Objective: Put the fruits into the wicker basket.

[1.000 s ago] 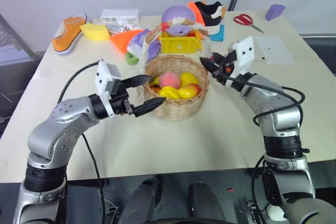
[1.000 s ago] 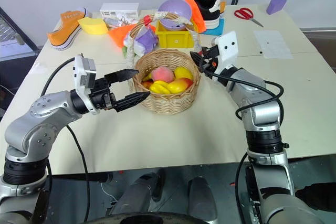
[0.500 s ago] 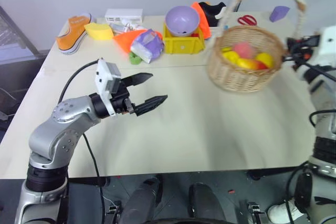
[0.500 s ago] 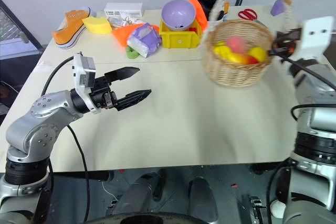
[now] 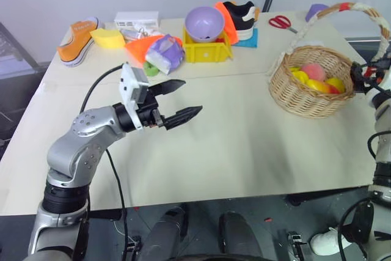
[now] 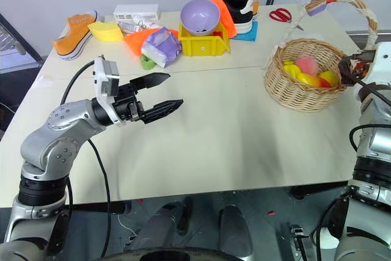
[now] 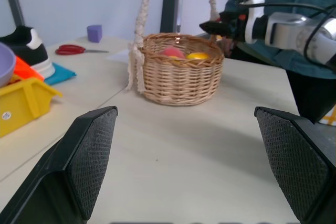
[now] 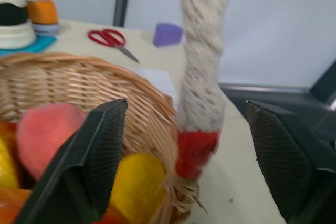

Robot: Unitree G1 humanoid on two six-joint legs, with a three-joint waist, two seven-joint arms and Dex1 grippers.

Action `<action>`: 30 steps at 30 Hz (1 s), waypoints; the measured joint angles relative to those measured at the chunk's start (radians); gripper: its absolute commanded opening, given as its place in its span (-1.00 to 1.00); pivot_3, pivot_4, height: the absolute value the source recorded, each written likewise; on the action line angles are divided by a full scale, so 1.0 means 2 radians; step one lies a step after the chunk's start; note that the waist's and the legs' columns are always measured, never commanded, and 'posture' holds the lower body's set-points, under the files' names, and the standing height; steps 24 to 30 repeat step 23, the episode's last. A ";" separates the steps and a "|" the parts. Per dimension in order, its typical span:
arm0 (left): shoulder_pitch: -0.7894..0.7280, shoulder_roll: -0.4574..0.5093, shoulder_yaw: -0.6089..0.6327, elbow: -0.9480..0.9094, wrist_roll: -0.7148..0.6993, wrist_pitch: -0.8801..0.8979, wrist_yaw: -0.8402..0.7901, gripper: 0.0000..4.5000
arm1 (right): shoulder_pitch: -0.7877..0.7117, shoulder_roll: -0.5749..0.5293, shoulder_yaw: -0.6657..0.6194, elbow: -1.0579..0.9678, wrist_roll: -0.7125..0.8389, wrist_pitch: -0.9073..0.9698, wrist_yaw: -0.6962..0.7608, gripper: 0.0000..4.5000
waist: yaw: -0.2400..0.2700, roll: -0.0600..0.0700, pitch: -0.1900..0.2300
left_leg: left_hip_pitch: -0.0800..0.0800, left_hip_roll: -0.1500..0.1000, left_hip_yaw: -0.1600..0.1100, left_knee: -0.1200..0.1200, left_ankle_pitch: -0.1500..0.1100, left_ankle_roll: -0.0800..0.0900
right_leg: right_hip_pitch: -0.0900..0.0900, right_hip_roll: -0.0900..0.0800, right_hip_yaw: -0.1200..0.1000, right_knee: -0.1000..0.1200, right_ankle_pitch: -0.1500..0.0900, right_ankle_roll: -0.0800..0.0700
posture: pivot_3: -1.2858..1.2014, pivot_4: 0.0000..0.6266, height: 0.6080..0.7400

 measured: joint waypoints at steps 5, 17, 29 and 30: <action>0.029 0.024 0.014 0.005 0.009 -0.003 -0.001 1.00 | 0.092 -0.001 -0.045 -0.100 0.028 0.021 0.026 0.53 | 0.003 0.000 0.000 | 0.000 0.000 0.000 0.000 0.000 0.000 | 0.000 0.000 0.000 0.000 0.000 0.000 | 0.03 -0.52 1.00; 0.153 0.037 0.085 0.142 0.100 -0.103 0.026 1.00 | 0.224 0.003 0.035 -0.269 0.143 0.042 0.233 0.53 | -0.004 0.001 -0.001 | 0.001 0.001 0.000 0.000 -0.001 -0.001 | -0.001 0.000 0.001 -0.001 -0.001 -0.002 | 0.03 -0.52 1.00; 0.207 0.030 0.107 0.151 0.119 -0.131 0.042 1.00 | 0.185 0.040 0.120 -0.237 0.136 0.043 0.244 0.53 | 0.007 0.001 -0.001 | 0.000 0.001 0.001 0.000 -0.001 -0.001 | -0.001 -0.001 0.000 -0.002 -0.001 -0.002 | 0.03 -0.52 1.00; 0.207 0.030 0.107 0.151 0.119 -0.131 0.042 1.00 | 0.185 0.040 0.120 -0.237 0.136 0.043 0.244 0.53 | 0.007 0.001 -0.001 | 0.000 0.001 0.001 0.000 -0.001 -0.001 | -0.001 -0.001 0.000 -0.002 -0.001 -0.002 | 0.03 -0.52 1.00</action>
